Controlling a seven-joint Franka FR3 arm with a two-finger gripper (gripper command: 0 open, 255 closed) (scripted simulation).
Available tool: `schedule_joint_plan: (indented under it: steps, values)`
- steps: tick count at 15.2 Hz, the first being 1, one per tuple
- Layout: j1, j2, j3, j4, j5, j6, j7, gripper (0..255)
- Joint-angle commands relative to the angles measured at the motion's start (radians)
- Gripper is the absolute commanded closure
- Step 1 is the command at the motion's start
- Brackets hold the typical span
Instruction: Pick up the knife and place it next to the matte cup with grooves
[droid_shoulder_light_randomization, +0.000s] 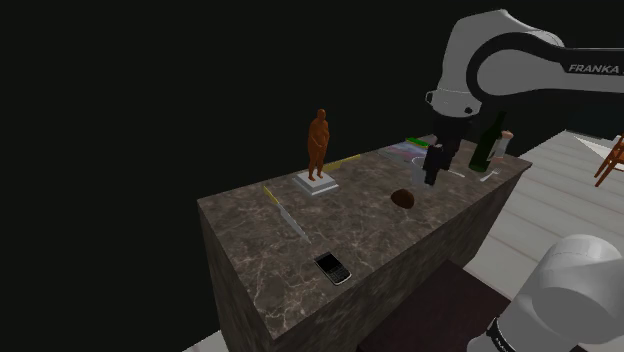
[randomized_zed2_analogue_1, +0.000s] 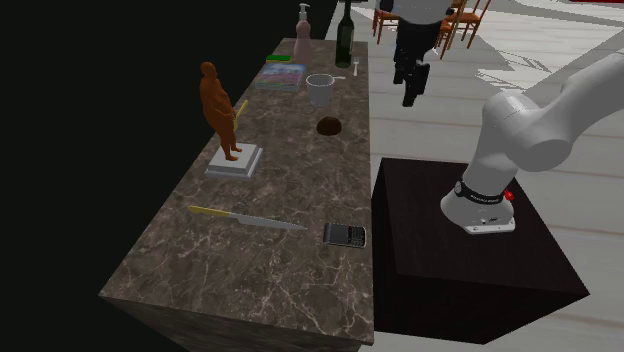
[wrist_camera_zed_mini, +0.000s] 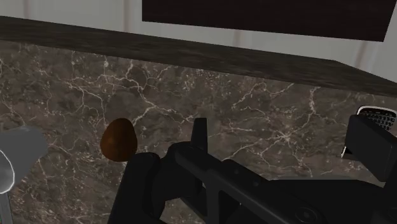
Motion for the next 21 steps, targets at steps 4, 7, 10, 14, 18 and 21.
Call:
schedule_joint_plan:
  steps: [4, 7, 10, 14, 18, 21]
  values:
    - [0.006, 0.084, 0.027, -0.001, 0.024, 0.088, 0.046, 0]
    - [0.01, 0.177, 0.054, 0.011, 0.042, 0.173, 0.089, 0]
    - [0.013, 0.277, 0.08, 0.036, 0.055, 0.253, 0.132, 0]
    - [0.015, 0.418, 0.113, 0.088, 0.061, 0.348, 0.189, 0]
    - [0.017, 0.565, 0.142, 0.162, 0.054, 0.428, 0.247, 0]
    - [0.021, 0.678, 0.159, 0.231, 0.039, 0.476, 0.291, 0]
